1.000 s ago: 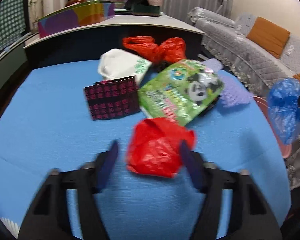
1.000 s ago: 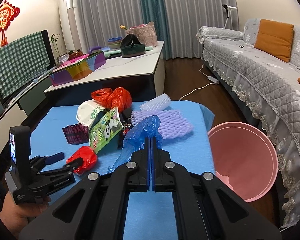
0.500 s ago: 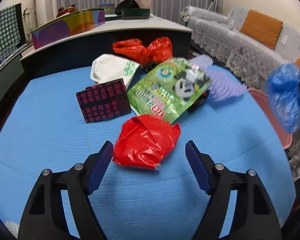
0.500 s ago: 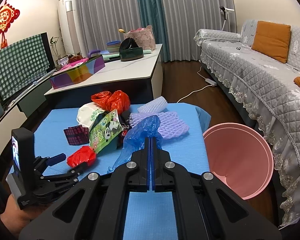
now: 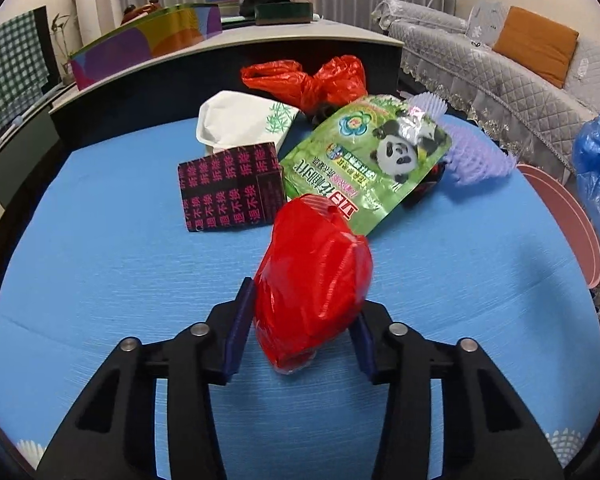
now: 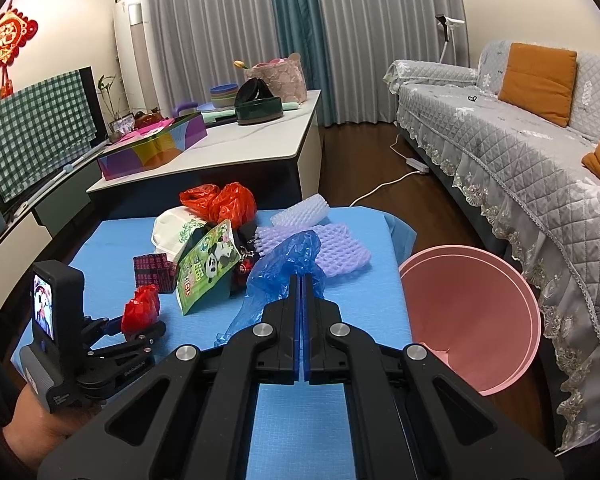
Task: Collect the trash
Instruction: 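Lift the red bag with the left tool while the right tool carries the blue bag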
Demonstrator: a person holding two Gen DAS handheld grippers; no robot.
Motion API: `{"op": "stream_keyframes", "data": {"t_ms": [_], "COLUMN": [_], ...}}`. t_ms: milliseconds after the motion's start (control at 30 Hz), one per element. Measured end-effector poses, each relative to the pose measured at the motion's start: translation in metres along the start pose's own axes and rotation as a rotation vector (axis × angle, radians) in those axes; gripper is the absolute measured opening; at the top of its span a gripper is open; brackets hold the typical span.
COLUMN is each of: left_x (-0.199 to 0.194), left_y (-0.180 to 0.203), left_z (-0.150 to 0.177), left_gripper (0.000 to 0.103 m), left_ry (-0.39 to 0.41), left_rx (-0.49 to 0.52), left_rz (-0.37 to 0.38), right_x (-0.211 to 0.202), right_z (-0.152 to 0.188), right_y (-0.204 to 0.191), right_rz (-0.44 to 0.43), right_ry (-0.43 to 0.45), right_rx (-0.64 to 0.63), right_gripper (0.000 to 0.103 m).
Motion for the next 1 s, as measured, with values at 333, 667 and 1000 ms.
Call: {"op": "stream_keyframes", "data": {"t_ms": [333,667,1000], "left_x": [-0.025,-0.057,-0.104], "left_y": [-0.008,-0.008,0.023], "left_z": [-0.012,-0.029,-0.054], "left_gripper": [0.04,0.04,0.04], "left_ry": [0.087,0.17,0.275], "left_rx": [-0.024,-0.045,-0.01], "left_rz": [0.013,0.063,0.154], "right_x": [-0.013,-0.03,-0.063], "right_z": [-0.005,-0.012,-0.031], "right_y": [-0.005,-0.007,0.013], "right_rz": [0.003,0.005,0.031], "right_ry": [0.022,0.051,0.099], "right_rx": [-0.012,-0.017,-0.008], "right_gripper": [0.001,0.001,0.001]}}
Point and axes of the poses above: each gripper's, at about its wrist camera, not at the fingertips, and x roughly the way its jaws point, y to its right, z to its underside, the point moved 9 cm from there along x, roughly the way its jaws point, and after that the axes turned 10 degrees about -z, right-handed, at the moved point
